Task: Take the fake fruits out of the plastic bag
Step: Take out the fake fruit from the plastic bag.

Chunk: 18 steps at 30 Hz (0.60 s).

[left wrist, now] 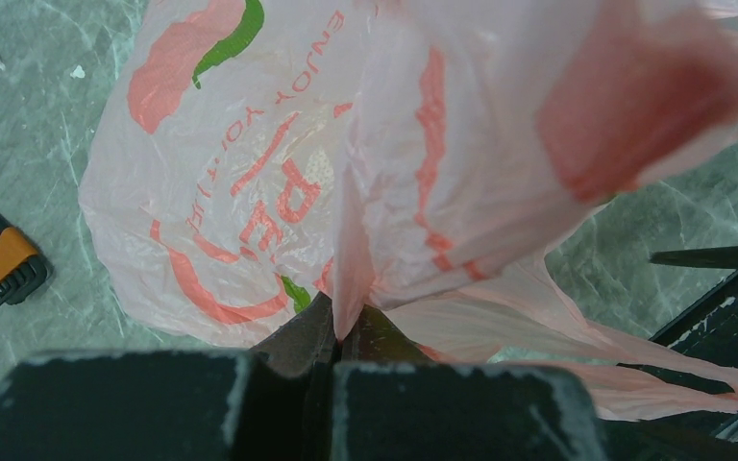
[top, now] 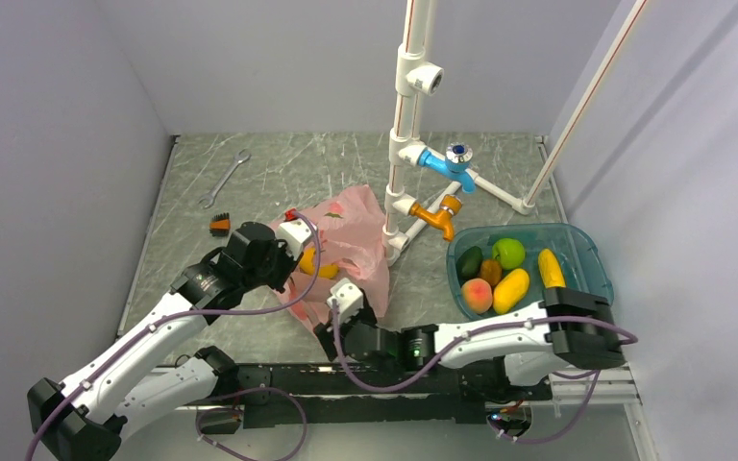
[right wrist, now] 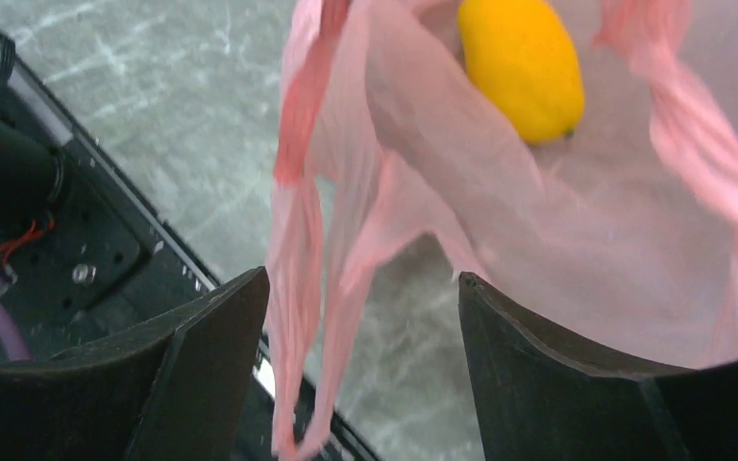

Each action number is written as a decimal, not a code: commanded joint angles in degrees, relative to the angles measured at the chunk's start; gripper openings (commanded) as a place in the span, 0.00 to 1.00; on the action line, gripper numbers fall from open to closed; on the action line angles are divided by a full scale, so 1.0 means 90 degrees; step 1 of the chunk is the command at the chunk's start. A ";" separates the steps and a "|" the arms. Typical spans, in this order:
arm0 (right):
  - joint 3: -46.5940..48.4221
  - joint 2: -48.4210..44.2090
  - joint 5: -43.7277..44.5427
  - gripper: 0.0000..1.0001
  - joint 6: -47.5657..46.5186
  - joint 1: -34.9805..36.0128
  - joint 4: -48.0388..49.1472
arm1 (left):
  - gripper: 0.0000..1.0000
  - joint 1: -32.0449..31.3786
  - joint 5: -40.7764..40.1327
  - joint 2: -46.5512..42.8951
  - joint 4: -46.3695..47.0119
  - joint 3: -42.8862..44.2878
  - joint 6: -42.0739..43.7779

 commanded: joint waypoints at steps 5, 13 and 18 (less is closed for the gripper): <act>0.0429 0.0964 -0.0962 0.72 -0.1671 -0.1186 0.2376 | 0.00 -0.0014 0.0043 -0.0144 0.0130 0.0210 0.0071; 0.0338 0.1811 -0.1565 0.79 -0.2144 -0.1873 0.4010 | 0.00 -0.0012 0.0022 -0.0291 0.0197 0.0163 0.0046; 0.0397 0.2407 -0.1378 0.80 -0.2332 -0.1991 0.4792 | 0.00 -0.0015 0.0045 -0.0183 0.0287 0.0154 0.0053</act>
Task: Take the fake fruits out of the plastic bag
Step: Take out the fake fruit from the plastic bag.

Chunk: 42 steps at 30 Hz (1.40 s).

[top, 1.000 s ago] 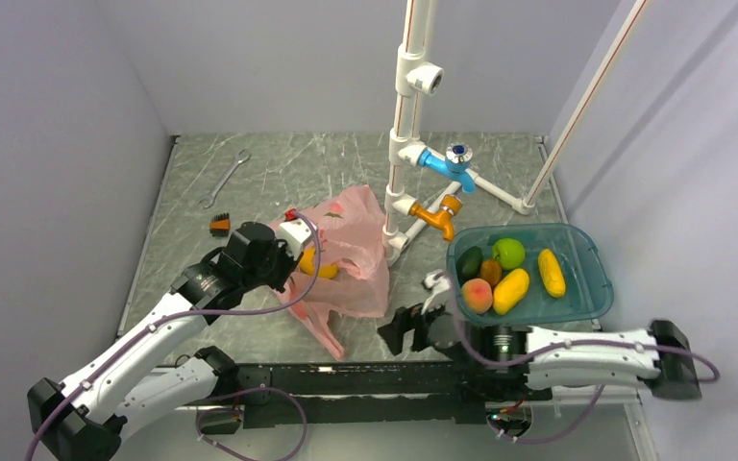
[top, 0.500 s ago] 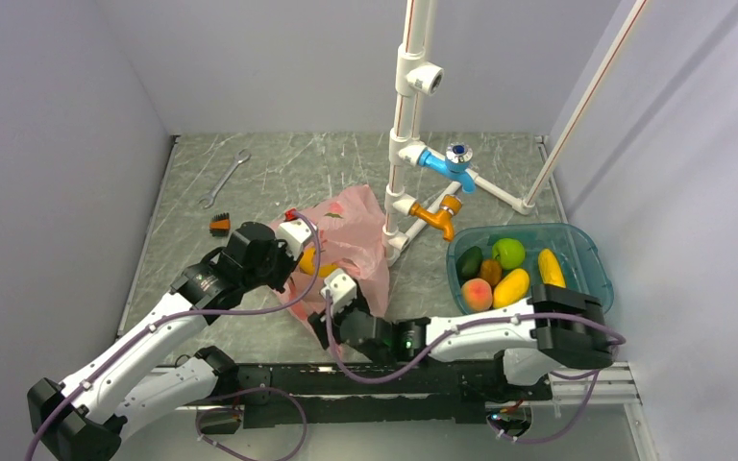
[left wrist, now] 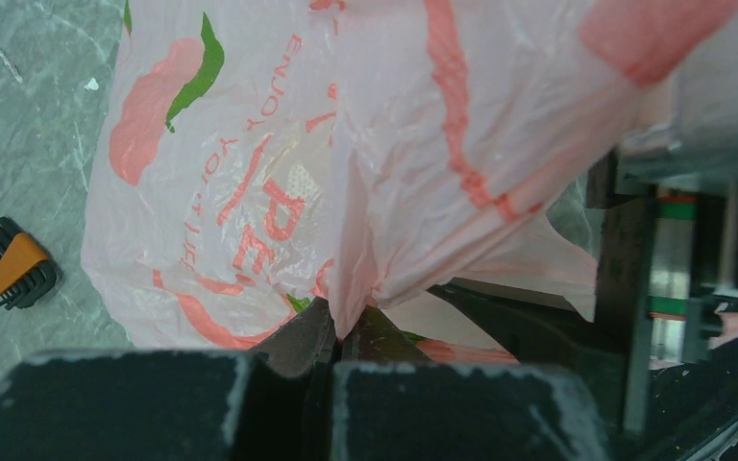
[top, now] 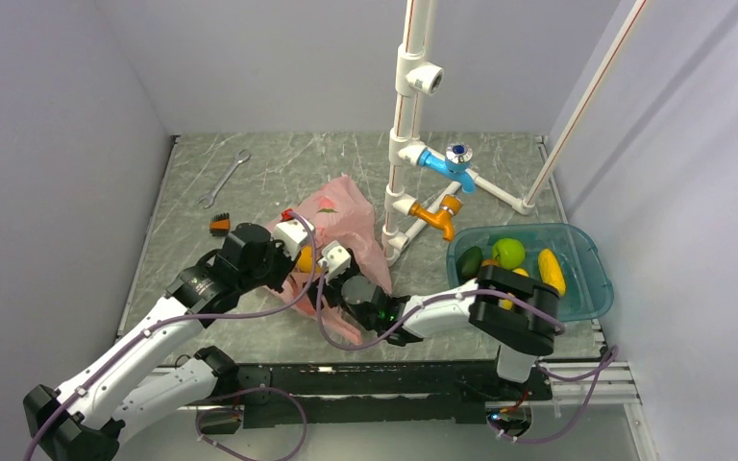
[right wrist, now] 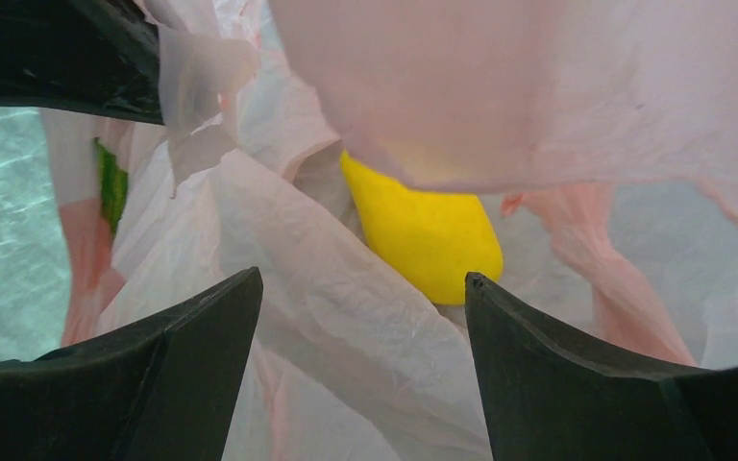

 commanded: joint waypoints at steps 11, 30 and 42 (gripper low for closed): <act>0.0487 0.1338 0.0168 0.88 -0.0444 -0.0292 0.2093 | 0.00 -0.0018 0.0467 0.0440 0.0325 0.0201 0.0052; 0.1417 0.2756 -0.0587 0.99 -0.1269 -0.0942 0.2682 | 0.00 -0.0007 0.0178 0.0923 0.0645 0.0226 0.0033; 0.1976 0.3006 -0.1460 0.69 -0.0956 -0.1190 0.1695 | 0.00 -0.0001 -0.0203 0.1090 0.0585 0.0238 -0.0045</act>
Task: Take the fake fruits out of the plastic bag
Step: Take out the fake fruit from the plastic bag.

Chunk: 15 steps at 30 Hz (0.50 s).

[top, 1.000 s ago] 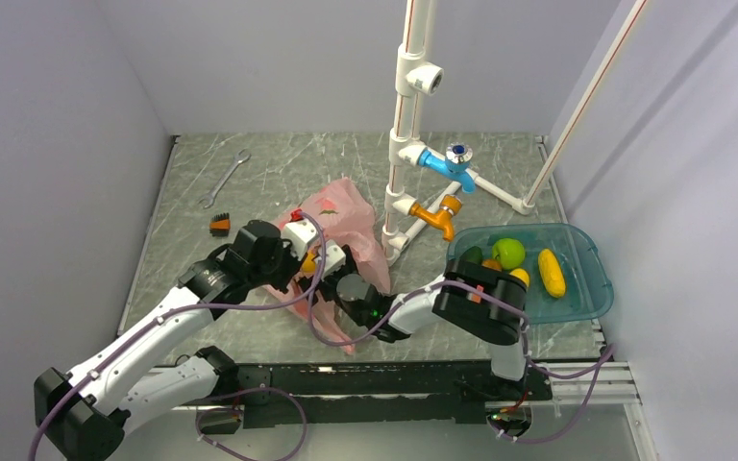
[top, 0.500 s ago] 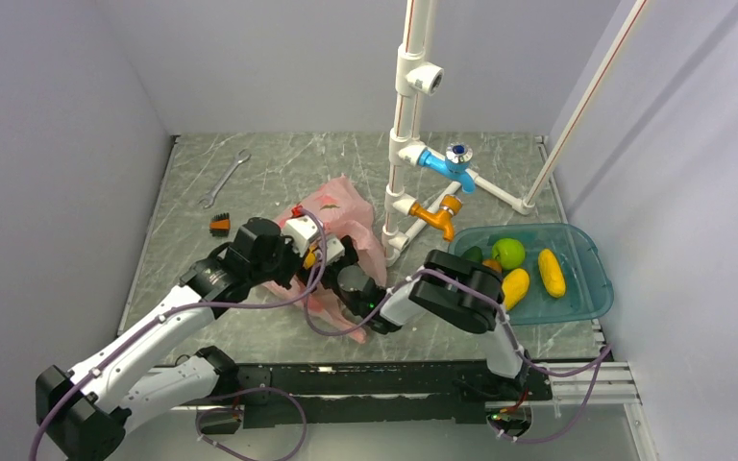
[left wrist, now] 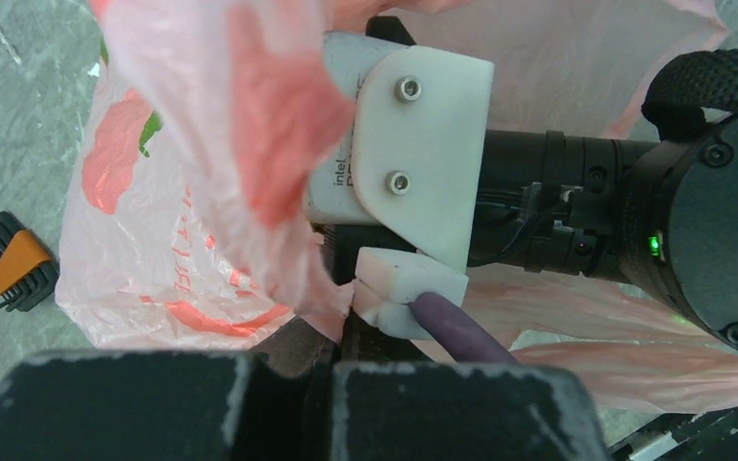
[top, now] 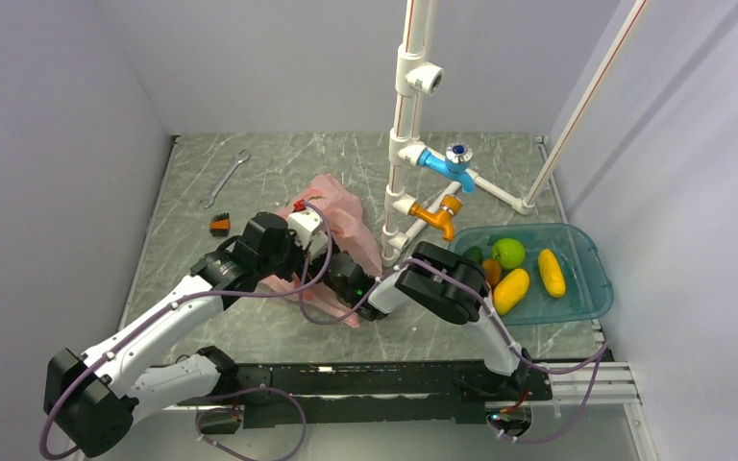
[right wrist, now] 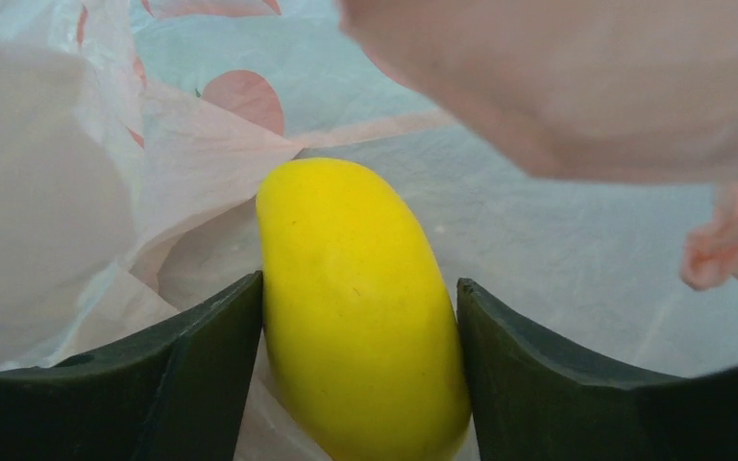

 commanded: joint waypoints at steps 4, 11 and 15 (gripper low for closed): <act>0.0135 -0.0179 -0.0472 0.56 0.0241 -0.0085 -0.0308 | 0.00 -0.0077 0.0016 -0.0072 -0.0043 0.0158 -0.0051; 0.0099 -0.0001 -0.0409 0.82 0.0310 -0.0148 -0.0441 | 0.00 -0.0080 -0.0258 -0.0030 -0.0152 0.0176 -0.0071; 0.0399 0.0175 -0.0509 0.84 0.0281 -0.0199 -0.0650 | 0.00 -0.0081 -0.0318 0.0051 -0.0206 0.0206 -0.0081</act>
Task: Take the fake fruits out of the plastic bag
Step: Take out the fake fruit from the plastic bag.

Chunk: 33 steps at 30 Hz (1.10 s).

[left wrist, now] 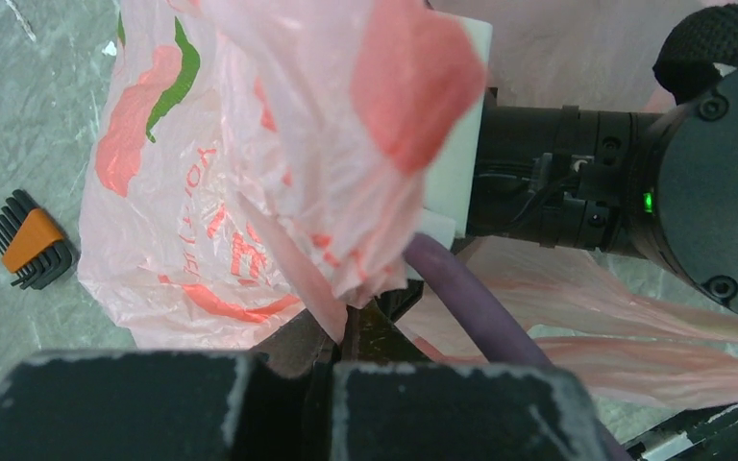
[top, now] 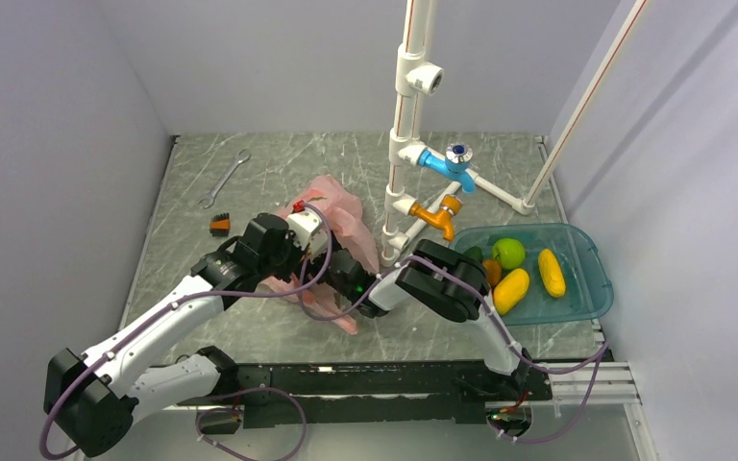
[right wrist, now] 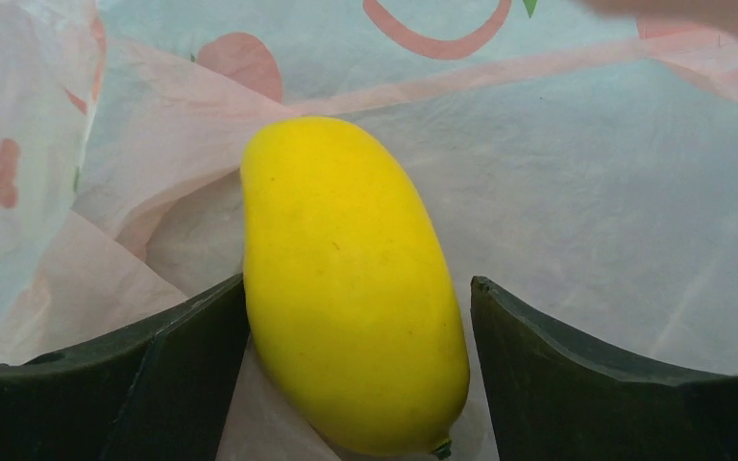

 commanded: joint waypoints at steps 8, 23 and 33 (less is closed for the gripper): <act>0.0633 0.0119 -0.0311 0.72 0.0000 -0.0134 -0.0590 | 0.00 -0.0072 -0.0128 0.0092 -0.0110 0.0194 -0.0054; -0.0372 -0.2088 -0.0628 0.10 0.0821 -0.0098 -0.1490 | 0.00 -0.0070 -0.0522 0.0166 -0.0218 0.0272 -0.0192; -0.1953 -0.4242 -0.0337 0.01 0.1721 0.0460 -0.2648 | 0.00 0.0068 -0.1226 0.0305 -0.0415 0.0410 -0.0500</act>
